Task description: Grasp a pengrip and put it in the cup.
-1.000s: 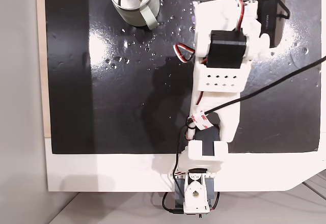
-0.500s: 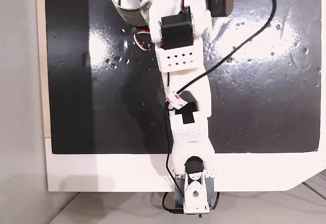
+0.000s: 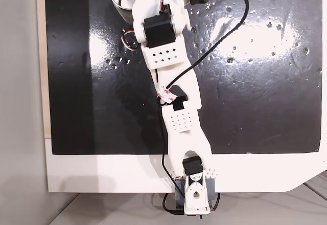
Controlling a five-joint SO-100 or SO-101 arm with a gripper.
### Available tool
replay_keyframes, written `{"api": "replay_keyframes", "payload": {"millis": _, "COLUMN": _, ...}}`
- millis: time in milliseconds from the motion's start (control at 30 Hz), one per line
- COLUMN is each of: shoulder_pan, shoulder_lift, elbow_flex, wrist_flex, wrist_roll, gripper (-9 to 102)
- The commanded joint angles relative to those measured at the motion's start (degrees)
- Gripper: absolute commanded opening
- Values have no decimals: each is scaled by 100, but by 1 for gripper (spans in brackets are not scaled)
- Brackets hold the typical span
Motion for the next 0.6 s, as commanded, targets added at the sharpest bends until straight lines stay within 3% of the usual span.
{"api": "replay_keyframes", "payload": {"millis": 0, "shoulder_pan": -105, "shoulder_lift": 62, "elbow_flex": -396, "wrist_flex": -167, "wrist_roll": 53, "gripper": 0}}
{"api": "replay_keyframes", "payload": {"millis": 67, "shoulder_pan": -105, "shoulder_lift": 62, "elbow_flex": -396, "wrist_flex": -141, "wrist_roll": 53, "gripper": 0}}
{"api": "replay_keyframes", "payload": {"millis": 233, "shoulder_pan": -132, "shoulder_lift": 167, "elbow_flex": -396, "wrist_flex": 79, "wrist_roll": -308, "gripper": 31}}
{"api": "replay_keyframes", "payload": {"millis": 567, "shoulder_pan": -158, "shoulder_lift": 220, "elbow_flex": -404, "wrist_flex": 202, "wrist_roll": -475, "gripper": 34}}
